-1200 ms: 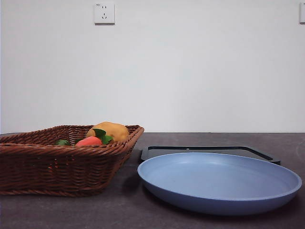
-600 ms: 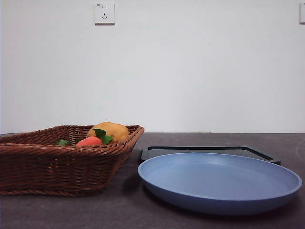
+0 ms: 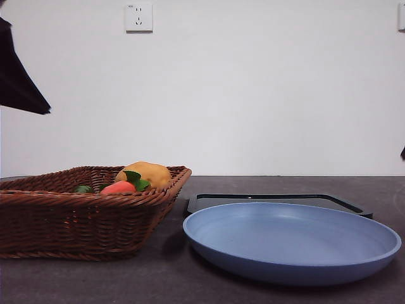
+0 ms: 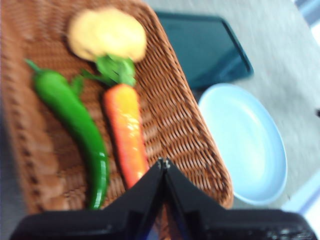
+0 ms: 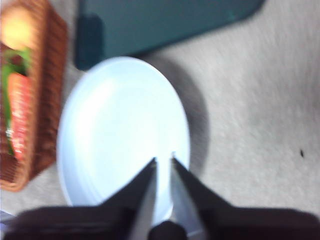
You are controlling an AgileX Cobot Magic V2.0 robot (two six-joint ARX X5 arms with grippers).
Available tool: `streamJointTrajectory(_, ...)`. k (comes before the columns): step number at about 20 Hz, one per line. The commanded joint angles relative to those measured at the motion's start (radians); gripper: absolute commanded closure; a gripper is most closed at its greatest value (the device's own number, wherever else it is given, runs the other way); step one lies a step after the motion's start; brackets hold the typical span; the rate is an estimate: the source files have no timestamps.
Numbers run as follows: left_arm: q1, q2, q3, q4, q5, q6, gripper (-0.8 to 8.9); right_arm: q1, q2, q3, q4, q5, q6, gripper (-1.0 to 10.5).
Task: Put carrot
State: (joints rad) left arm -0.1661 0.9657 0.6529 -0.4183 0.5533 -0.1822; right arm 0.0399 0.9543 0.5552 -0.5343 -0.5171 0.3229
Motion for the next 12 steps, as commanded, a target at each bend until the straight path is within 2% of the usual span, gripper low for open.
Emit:
streamJointTrajectory(1,-0.03,0.008,0.011,0.045,0.002,0.026,6.82,0.003,0.064,0.013,0.019,0.0,-0.021,8.0)
streamJointTrajectory(2,-0.04,0.009,0.011,0.062,-0.003,0.024,6.13,0.008,0.095,0.013,0.035,0.0,-0.022,7.9)
streamJointTrajectory(3,-0.049,0.009,0.011,0.079,-0.004,0.018,5.83,0.019,0.127,0.013,0.05,0.001,-0.026,7.9)
streamJointTrajectory(8,-0.07,0.009,0.011,0.127,-0.005,-0.025,5.79,0.107,0.313,0.012,0.154,0.011,-0.016,7.9)
streamJointTrajectory(10,-0.07,0.009,0.011,0.127,-0.008,-0.027,5.79,0.137,0.367,0.013,0.19,0.056,0.002,7.9)
streamJointTrajectory(12,-0.07,0.009,0.011,0.126,-0.01,-0.027,5.79,0.151,0.399,0.013,0.203,0.053,0.002,8.4)
